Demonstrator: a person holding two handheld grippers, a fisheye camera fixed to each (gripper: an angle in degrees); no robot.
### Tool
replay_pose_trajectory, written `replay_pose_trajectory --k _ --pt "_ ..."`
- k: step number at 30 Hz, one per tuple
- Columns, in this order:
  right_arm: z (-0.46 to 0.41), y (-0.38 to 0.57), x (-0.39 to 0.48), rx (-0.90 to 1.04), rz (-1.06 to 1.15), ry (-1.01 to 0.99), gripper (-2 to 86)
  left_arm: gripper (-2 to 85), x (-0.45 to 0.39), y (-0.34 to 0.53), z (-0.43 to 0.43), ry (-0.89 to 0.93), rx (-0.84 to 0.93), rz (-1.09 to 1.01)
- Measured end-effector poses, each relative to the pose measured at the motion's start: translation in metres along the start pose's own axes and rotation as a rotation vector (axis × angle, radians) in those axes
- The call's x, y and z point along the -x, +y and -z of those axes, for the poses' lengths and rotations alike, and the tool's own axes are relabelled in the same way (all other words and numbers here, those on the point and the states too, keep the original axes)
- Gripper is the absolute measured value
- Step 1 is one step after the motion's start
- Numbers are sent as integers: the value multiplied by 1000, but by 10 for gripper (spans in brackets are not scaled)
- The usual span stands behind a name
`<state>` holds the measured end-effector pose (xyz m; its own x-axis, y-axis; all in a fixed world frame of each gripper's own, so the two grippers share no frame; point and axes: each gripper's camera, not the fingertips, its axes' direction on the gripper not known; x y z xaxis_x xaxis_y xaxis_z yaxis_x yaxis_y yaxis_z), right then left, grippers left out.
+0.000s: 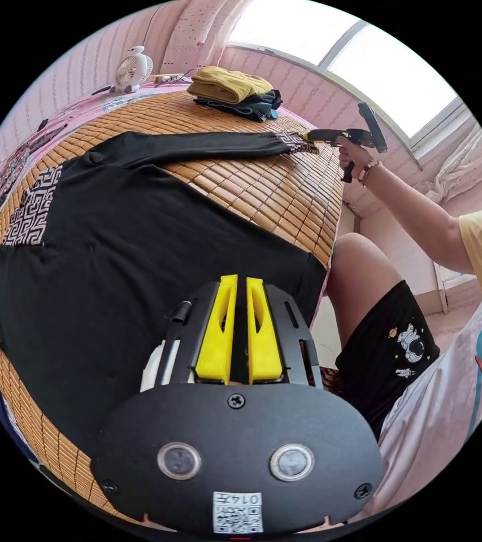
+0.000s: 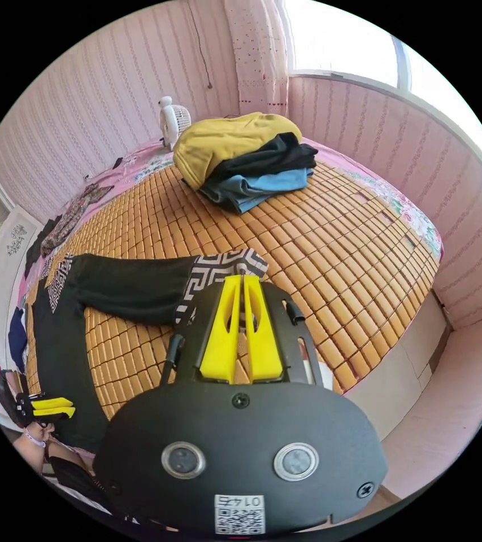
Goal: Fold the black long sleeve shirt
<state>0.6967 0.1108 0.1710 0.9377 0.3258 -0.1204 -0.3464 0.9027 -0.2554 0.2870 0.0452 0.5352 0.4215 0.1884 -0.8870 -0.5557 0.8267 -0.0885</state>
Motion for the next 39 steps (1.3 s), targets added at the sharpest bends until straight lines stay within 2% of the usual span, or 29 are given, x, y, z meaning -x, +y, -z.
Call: replay_pose_trajectory --k 3,5,8,12,18,20,23,28,33,36,39 --pt "-4 -7 -7 43 39 78 83 12 14 -28 5 -16 -31 -28" --pt "-1 -4 -1 38 69 82 89 11 23 -47 6 -43 -35 -50" --pt "-1 8 18 43 130 48 83 11 47 -83 10 -67 -61 -38" --pt "-33 23 36 188 170 18 76 11 89 -139 13 -169 -128 26" --pt "-30 34 54 129 261 146 54 30 155 -206 -18 -229 -66 204" --pt "-32 34 63 133 309 199 47 20 169 -216 -38 -234 19 245" --pt "-36 34 73 130 364 267 16 -4 179 -220 -41 -174 -33 294" --pt "-39 25 72 94 364 234 -5 -9 185 -235 -34 -261 -46 281" --pt "-38 5 72 36 341 218 -2 -8 199 -249 -24 -192 -115 314" --pt "-53 -2 69 143 294 204 15 -3 202 -255 -30 -141 -84 308" --pt "-51 1 64 160 276 203 46 30 211 -251 -16 -58 -47 319"
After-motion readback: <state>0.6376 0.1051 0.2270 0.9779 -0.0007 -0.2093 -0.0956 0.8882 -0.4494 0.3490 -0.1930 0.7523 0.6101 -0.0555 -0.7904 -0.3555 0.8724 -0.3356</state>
